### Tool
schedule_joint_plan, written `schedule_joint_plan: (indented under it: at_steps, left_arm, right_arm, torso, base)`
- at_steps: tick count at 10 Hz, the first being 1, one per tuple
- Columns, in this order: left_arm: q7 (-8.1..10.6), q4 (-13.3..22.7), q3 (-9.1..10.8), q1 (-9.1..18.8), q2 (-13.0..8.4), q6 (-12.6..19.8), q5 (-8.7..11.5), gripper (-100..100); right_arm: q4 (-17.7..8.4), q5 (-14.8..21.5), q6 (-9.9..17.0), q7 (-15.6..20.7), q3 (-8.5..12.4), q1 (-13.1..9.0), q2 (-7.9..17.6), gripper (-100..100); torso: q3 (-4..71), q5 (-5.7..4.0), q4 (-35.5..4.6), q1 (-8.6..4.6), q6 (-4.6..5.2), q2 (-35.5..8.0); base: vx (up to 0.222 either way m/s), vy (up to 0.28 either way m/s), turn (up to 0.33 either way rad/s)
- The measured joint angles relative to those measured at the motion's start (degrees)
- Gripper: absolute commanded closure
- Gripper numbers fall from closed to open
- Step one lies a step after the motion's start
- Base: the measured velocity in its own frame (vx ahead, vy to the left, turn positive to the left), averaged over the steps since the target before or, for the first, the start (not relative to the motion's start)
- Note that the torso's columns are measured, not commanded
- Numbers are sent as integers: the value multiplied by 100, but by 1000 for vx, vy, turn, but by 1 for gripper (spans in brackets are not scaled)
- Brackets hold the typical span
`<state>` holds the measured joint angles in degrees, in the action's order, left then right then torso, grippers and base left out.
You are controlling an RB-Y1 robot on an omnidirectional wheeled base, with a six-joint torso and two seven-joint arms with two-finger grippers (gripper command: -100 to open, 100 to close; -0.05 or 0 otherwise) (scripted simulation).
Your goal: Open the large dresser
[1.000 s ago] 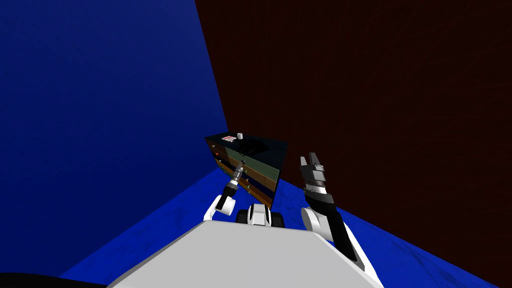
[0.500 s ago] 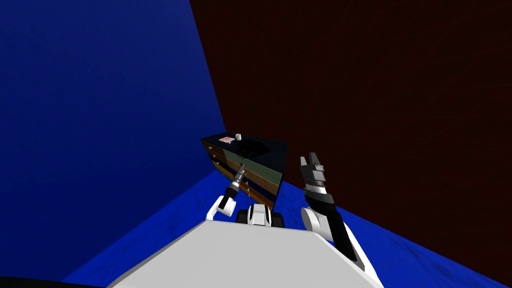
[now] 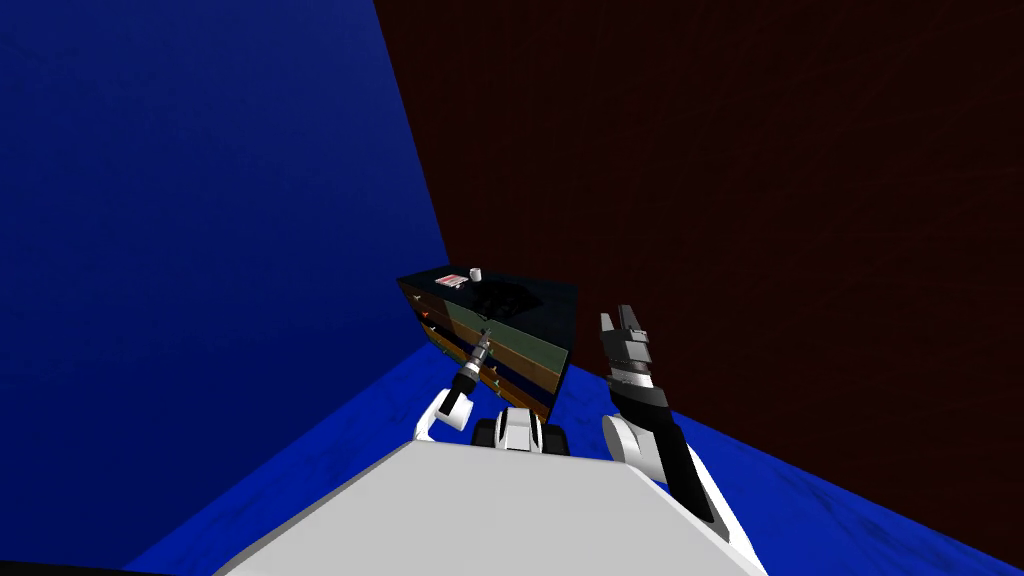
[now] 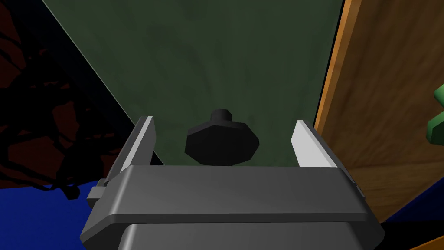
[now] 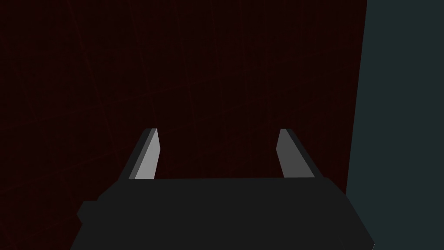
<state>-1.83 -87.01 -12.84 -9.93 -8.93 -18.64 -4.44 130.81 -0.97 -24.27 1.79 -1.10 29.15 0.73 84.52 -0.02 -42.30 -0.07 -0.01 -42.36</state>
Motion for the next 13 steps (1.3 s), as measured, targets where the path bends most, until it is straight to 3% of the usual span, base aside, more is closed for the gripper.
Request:
schedule_joint_plan:
  at_steps: [5,6,12,13]
  left_arm:
    - [51,-195,-65,-118,-95,56,13,100]
    - [54,-200,-66,-123,-98,60,13,-100]
    - [47,-298,-32,50,-97,461,-1,-100]
    - [47,-313,-32,53,-96,489,-2,100]
  right_arm:
    - [-1,0,0,0,1,-2,1,0]
    - [0,0,0,0,0,-1,0,0]
    - [0,0,0,0,0,1,0,0]
    - [0,0,0,0,0,0,0,0]
  torso:
    - [8,3,3,12,1,13]
    - [24,-1,10,-8,2,40]
    - [-8,4,-5,13,1,-9]
    - [-13,4,-5,18,0,-23]
  base:
    - [-136,71,19]
    - [50,-35,-48]
    - [108,-51,-20]
    - [0,0,0]
